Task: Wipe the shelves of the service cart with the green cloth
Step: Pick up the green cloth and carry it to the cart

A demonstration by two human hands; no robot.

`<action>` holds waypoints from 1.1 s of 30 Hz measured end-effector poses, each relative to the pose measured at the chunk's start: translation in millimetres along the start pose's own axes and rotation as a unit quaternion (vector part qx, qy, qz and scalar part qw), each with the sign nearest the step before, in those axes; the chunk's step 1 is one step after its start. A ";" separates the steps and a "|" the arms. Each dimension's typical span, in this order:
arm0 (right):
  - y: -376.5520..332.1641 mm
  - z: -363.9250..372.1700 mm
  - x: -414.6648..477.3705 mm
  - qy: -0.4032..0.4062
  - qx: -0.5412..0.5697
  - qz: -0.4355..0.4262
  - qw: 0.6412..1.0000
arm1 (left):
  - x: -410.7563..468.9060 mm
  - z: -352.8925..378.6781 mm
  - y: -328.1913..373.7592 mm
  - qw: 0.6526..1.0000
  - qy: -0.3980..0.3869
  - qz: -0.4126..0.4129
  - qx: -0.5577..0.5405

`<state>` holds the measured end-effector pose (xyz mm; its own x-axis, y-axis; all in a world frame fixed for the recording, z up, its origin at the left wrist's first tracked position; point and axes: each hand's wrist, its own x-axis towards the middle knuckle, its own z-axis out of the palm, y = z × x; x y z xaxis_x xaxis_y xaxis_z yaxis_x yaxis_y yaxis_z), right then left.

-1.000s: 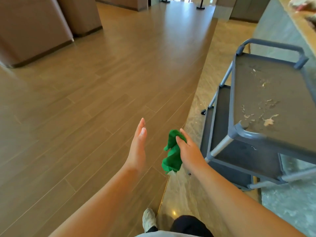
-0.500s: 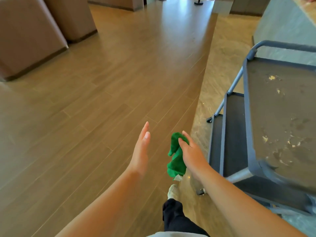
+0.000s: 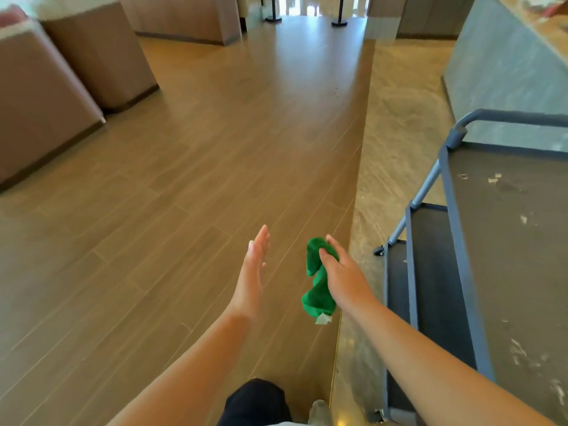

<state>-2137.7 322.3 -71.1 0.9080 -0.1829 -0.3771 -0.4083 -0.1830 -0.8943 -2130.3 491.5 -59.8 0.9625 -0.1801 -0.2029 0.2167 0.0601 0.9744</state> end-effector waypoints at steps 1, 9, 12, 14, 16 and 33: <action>-4.0 -0.8 12.9 0.006 -0.003 0.007 1.000 | 16.1 0.1 1.8 1.000 -0.007 -0.004 -0.002; -35.8 2.6 124.6 0.069 0.054 0.053 0.995 | 162.3 -10.5 16.7 0.995 -0.094 -0.026 0.005; -57.4 1.0 159.9 0.102 0.093 0.073 0.988 | 216.7 -10.8 32.1 0.991 -0.130 -0.037 0.012; -72.5 -3.7 179.2 0.134 0.113 0.084 0.981 | 249.4 -8.5 39.7 0.987 -0.156 -0.048 0.009; -83.9 -8.7 194.1 0.165 0.142 0.081 0.973 | 277.8 -3.5 42.3 0.980 -0.192 -0.046 0.021; -88.9 -116.3 294.0 0.332 0.227 0.077 0.912 | 423.9 154.6 58.1 0.918 -0.385 -0.058 0.070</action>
<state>-1845.5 172.5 -74.5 0.5240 -0.7447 -0.4134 -0.3086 0.2864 -0.9071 -1735.0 266.9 -74.3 0.5221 -0.8216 -0.2290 0.2351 -0.1194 0.9646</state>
